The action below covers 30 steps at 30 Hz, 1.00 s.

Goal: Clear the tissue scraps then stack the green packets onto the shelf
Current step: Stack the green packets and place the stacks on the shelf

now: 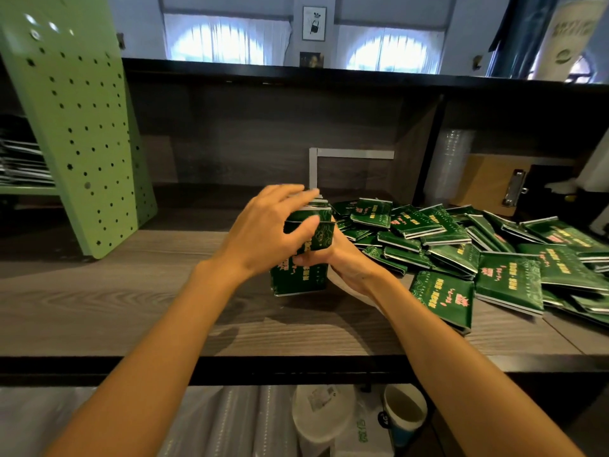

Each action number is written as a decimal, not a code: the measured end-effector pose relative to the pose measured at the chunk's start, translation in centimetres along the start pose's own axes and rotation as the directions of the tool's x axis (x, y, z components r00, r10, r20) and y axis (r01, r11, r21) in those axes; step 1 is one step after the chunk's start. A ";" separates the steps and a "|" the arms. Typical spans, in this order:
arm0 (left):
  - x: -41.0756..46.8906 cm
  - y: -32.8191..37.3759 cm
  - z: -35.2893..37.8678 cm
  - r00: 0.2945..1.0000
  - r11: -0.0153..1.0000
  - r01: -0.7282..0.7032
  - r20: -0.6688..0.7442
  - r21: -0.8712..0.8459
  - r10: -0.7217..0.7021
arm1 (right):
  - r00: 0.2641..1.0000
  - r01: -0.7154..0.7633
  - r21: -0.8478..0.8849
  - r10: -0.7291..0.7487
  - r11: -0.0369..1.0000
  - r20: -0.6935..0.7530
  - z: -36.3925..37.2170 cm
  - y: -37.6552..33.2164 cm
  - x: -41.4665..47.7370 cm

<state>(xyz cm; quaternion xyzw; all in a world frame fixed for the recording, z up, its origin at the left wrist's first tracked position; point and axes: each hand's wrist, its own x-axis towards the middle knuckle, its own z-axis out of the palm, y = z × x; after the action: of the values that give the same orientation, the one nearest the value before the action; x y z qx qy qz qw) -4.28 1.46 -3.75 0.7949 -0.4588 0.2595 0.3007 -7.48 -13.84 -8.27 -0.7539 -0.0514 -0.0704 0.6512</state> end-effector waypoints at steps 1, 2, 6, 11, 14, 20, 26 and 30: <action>0.1 0.1 -0.2 0.999 1.000 0.012 -0.045 -0.011 -0.012 | 1.000 0.004 0.004 -0.004 1.000 0.000 -0.1 0.0 0.0; 0.2 0.1 -0.3 0.996 1.000 0.009 -0.090 -0.003 -0.010 | 1.000 0.004 0.007 -0.004 1.000 -0.003 -0.1 0.0 0.0; 0.6 0.5 -0.8 0.998 0.999 0.002 -0.055 -0.045 -0.004 | 1.000 -0.019 -0.025 0.019 1.000 -0.019 0.1 -0.1 0.2; 1.8 0.9 -2.3 0.986 0.998 0.036 0.165 -0.057 -0.026 | 0.999 -0.031 -0.051 0.030 0.998 -0.018 0.2 -0.3 0.1; 2.1 1.1 -2.7 0.963 0.997 0.076 0.262 -0.027 -0.066 | 0.999 -0.029 -0.045 0.028 0.999 -0.024 0.2 -0.4 0.0; 1.9 1.1 -2.7 0.952 0.988 0.131 0.291 -0.086 -0.101 | 0.999 -0.023 -0.024 0.022 0.999 -0.031 0.2 -0.4 -0.2; 3.3 1.2 -3.2 0.961 0.993 0.114 0.254 0.009 -0.112 | 0.999 -0.039 -0.008 0.039 0.999 -0.023 0.2 -0.3 -0.2; 3.7 1.6 -3.5 0.955 0.992 0.075 0.279 0.100 -0.100 | 0.999 -0.039 0.006 0.039 0.999 -0.035 0.1 -0.2 -0.1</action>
<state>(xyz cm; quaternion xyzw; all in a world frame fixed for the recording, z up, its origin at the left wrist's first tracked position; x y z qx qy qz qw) -4.55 1.20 1.51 0.8559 -0.4494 0.1496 0.2078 -7.65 -13.66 -8.12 -0.7517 -0.0253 -0.0709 0.6552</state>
